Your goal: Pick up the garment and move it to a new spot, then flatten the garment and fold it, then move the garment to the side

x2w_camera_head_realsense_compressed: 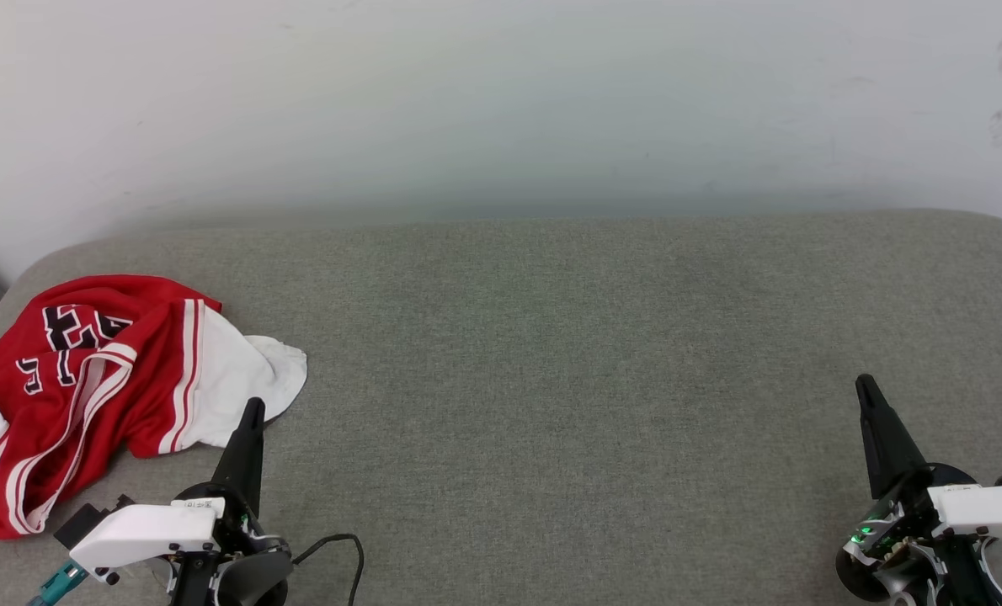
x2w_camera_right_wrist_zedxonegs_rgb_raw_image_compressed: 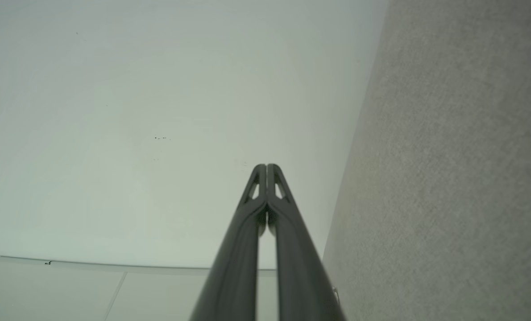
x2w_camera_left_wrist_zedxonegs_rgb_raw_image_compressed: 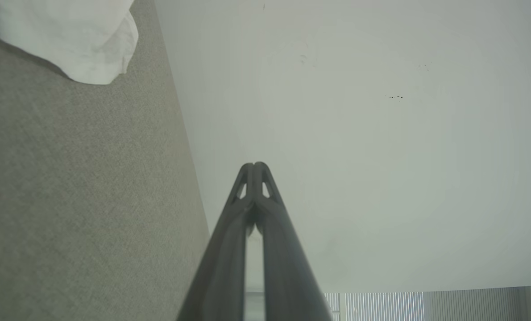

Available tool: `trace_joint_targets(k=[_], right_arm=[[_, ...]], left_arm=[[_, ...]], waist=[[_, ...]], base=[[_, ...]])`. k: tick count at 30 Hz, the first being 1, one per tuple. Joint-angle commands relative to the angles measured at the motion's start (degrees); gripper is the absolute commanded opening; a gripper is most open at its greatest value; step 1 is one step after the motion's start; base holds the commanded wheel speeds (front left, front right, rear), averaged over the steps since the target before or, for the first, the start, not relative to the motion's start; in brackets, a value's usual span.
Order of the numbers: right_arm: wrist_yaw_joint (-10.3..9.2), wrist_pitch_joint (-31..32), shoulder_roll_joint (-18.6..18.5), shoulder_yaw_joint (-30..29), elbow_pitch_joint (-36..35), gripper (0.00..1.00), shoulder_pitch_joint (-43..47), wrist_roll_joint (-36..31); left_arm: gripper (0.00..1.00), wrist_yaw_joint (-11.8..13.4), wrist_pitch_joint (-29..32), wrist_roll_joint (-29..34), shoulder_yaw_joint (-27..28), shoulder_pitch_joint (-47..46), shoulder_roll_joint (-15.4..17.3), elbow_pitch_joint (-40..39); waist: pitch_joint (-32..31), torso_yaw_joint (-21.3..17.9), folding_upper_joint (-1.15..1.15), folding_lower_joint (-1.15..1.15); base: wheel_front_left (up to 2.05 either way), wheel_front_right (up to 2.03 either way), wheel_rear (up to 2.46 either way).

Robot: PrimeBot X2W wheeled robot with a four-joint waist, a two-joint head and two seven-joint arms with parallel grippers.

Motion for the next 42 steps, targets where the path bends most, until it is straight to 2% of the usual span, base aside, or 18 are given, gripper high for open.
trace_joint_targets(k=[1,39,40,42], right_arm=[[0.17,0.0,0.2,-0.1,0.0,0.00,-0.6,-0.2],[0.17,0.2,0.3,-0.2,0.0,0.00,-0.6,-0.4],[0.00,0.0,0.2,-0.2,0.0,1.00,0.0,0.0],[-0.01,0.0,0.3,-0.1,0.9,1.00,0.7,0.0]], left_arm=[[0.00,-0.2,0.3,0.4,0.2,-0.6,0.0,0.1],[0.00,-0.2,0.3,0.4,0.4,-0.6,-0.1,0.1],[1.00,0.0,0.2,0.3,0.2,0.0,-0.1,0.0],[1.00,0.0,0.2,0.3,0.0,0.5,-0.3,0.9]], waist=[[0.0,0.0,0.00,0.00],[0.0,0.0,0.00,0.00],[0.0,0.0,0.00,0.00],[0.0,0.0,0.00,0.00]], base=[[0.00,0.00,0.00],[0.00,0.00,0.00],[0.00,0.00,0.00],[0.00,0.00,0.00]])
